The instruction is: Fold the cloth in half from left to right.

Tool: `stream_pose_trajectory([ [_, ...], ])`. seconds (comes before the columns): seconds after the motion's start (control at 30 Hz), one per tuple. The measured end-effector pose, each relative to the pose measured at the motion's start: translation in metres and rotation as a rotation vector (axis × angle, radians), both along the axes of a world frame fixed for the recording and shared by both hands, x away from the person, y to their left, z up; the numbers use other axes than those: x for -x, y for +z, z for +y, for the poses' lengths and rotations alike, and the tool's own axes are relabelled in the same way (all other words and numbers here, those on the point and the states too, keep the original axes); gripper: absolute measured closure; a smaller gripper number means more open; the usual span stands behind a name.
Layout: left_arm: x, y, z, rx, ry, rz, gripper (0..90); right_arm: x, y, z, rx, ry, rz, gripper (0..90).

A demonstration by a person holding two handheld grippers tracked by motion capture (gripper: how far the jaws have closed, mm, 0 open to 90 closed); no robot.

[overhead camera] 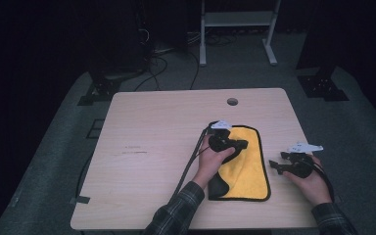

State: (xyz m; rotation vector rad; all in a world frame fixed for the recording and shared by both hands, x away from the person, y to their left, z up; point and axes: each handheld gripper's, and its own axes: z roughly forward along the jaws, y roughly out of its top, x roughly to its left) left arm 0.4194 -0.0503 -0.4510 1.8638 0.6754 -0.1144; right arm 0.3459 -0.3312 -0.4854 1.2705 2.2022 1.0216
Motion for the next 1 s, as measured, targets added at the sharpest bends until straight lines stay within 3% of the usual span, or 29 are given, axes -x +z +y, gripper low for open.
stream_pose_trajectory([
  [0.43,-0.003,-0.012,-0.034,-0.029,-0.031,0.032,85.6,0.0,0.0,0.0,0.001,0.003,0.0,34.9],
  [0.67,-0.002,-0.023,-0.051,-0.109,-0.055,0.04,84.9,0.0,0.0,0.0,0.001,0.003,0.0,34.9],
  [0.73,-0.003,-0.027,-0.053,-0.122,-0.057,0.05,82.7,0.0,0.0,0.0,0.001,0.004,0.0,34.9],
  [0.87,-0.002,-0.026,-0.055,-0.125,-0.082,0.048,68.1,0.0,0.0,0.0,0.001,0.004,0.0,34.9],
  [0.9,-0.001,-0.018,-0.049,-0.088,-0.081,0.032,65.6,0.0,0.0,0.0,0.001,0.003,0.0,34.9],
  [1.0,-0.001,-0.006,-0.037,-0.069,-0.078,0.004,61.5,0.0,0.0,0.0,0.001,0.003,0.001,34.9],
])
